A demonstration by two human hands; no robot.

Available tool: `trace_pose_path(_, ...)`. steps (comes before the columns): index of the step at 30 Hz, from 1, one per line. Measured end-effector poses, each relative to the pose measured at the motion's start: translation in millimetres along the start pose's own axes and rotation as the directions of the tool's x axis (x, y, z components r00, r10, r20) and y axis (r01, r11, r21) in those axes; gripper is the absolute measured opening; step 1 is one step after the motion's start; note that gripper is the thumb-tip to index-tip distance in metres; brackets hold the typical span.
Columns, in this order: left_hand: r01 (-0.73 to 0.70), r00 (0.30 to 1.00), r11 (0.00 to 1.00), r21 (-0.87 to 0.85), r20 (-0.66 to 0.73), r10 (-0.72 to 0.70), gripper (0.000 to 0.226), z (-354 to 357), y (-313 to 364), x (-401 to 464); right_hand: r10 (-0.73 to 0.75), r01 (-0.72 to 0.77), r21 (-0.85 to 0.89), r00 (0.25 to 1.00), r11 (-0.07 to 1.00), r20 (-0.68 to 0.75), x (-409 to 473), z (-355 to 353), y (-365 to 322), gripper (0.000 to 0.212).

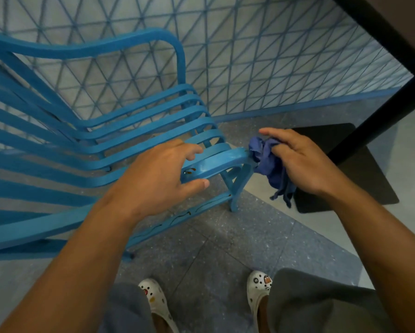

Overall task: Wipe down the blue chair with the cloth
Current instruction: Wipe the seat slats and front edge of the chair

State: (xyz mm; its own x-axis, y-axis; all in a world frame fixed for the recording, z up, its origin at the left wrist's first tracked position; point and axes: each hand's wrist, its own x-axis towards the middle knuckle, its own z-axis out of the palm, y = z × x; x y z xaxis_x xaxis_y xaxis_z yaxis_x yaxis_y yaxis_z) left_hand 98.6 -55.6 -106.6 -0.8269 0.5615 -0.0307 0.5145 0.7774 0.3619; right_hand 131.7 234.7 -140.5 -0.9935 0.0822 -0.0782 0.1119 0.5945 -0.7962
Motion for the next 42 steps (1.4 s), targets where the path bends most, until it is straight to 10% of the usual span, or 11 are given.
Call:
trace_pose_path(10, -0.008, 0.994, 1.000, -0.007, -0.106, 0.007, 0.043, 21, 19, 22, -0.151, 0.147, -0.096, 0.988, 0.985, -0.042, 9, 31, -6, 0.017)
trace_pose_path(17, 0.023, 0.992, 0.999, -0.040, -0.122, -0.027, 0.034, 24, 17, 22, 0.134, -0.122, 0.133, 0.987, 0.984, -0.085, 17, 34, 15, 0.016)
trace_pose_path(23, 0.027, 0.992, 0.998, -0.064, -0.119, -0.034, 0.033, 24, 15, 21, -0.110, 0.111, 0.003, 0.990, 0.994, -0.088, 16, 44, 0, 0.010)
trace_pose_path(31, 0.021, 0.992, 0.998, -0.060, -0.122, -0.028, 0.033, 24, 15, 19, 0.422, -0.392, 0.394, 0.906, 0.831, 0.011, 25, 53, 30, 0.023)
trace_pose_path(37, 0.010, 0.995, 0.999, -0.052, -0.097, -0.015, 0.037, 23, 13, 20, -0.019, 0.024, 0.033, 0.990, 0.999, -0.138, 19, 47, 0, 0.013)
trace_pose_path(42, 0.012, 0.997, 0.998, -0.060, -0.079, -0.017, 0.040, 21, 10, 15, 0.129, -0.119, 0.087, 0.985, 0.989, -0.116, 18, 39, -5, 0.019)
